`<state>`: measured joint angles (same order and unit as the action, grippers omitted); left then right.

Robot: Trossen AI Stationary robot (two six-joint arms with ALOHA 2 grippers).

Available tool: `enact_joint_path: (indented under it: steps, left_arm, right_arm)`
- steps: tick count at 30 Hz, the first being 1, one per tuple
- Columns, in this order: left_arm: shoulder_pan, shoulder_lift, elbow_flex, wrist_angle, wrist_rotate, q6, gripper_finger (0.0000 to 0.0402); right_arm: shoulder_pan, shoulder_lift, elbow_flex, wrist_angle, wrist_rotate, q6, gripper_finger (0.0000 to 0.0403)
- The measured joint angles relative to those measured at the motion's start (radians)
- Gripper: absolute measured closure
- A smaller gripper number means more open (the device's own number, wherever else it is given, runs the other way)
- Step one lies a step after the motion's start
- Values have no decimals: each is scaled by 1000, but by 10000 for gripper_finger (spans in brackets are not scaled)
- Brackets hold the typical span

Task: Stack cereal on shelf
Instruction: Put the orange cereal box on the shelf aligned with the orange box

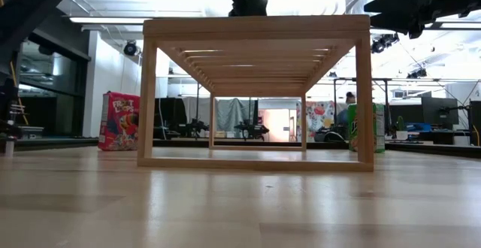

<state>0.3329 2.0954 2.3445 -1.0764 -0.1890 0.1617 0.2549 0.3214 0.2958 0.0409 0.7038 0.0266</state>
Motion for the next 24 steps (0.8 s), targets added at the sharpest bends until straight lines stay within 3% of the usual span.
enact_joint_path:
  steps: [10,24]
  left_arm:
    - [1,46,-1,2,-12,4,201]
    - [0,8,1,-7,-33,5,195]
  right_arm:
    - [0,0,0,0,0,0,162]
    - [0,0,0,0,0,0,162]
